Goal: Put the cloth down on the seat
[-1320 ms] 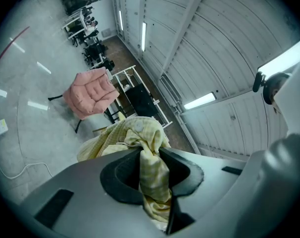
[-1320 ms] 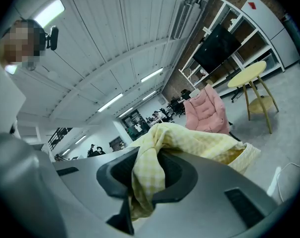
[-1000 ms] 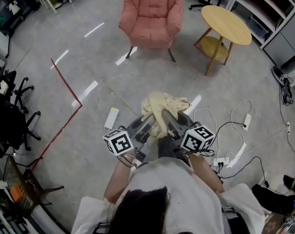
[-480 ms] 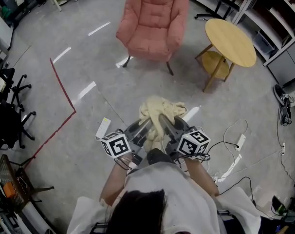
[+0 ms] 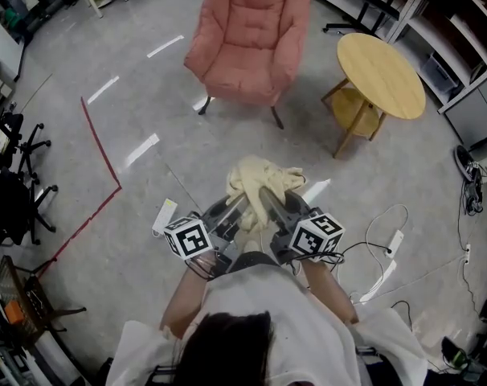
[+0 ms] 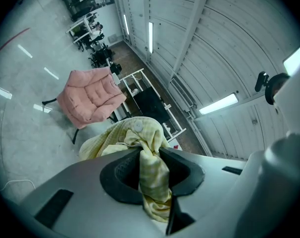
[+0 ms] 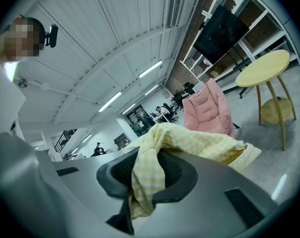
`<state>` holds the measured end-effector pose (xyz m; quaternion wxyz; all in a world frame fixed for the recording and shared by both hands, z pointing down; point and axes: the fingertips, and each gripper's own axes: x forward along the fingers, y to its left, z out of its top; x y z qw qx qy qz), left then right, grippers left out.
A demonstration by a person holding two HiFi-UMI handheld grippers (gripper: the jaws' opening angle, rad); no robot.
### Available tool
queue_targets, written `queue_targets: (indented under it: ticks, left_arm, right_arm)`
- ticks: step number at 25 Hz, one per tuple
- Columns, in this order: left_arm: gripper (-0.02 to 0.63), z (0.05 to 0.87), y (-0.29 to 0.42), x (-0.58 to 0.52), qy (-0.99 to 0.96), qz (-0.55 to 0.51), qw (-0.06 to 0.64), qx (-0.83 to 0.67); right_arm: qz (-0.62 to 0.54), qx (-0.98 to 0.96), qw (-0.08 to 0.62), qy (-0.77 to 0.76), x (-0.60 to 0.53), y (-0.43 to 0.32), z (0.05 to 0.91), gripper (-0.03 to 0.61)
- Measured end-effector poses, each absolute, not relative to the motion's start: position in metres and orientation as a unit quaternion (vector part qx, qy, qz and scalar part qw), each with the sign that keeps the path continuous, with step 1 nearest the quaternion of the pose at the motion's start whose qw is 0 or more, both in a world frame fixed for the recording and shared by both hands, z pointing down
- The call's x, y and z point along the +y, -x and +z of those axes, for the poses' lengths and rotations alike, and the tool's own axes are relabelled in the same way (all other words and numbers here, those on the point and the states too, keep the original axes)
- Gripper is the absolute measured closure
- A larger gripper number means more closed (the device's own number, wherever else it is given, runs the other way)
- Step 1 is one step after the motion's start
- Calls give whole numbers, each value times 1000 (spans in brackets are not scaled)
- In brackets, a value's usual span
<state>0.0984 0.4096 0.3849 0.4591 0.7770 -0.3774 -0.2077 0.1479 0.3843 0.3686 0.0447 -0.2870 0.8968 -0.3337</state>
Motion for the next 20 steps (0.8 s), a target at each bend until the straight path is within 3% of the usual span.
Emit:
queue_targets:
  ticks: [20]
  left_arm:
    - [511,393,-100,381,-786,-208,457,-361]
  right_arm:
    - [-318,897,36,303,359,-149,376,491]
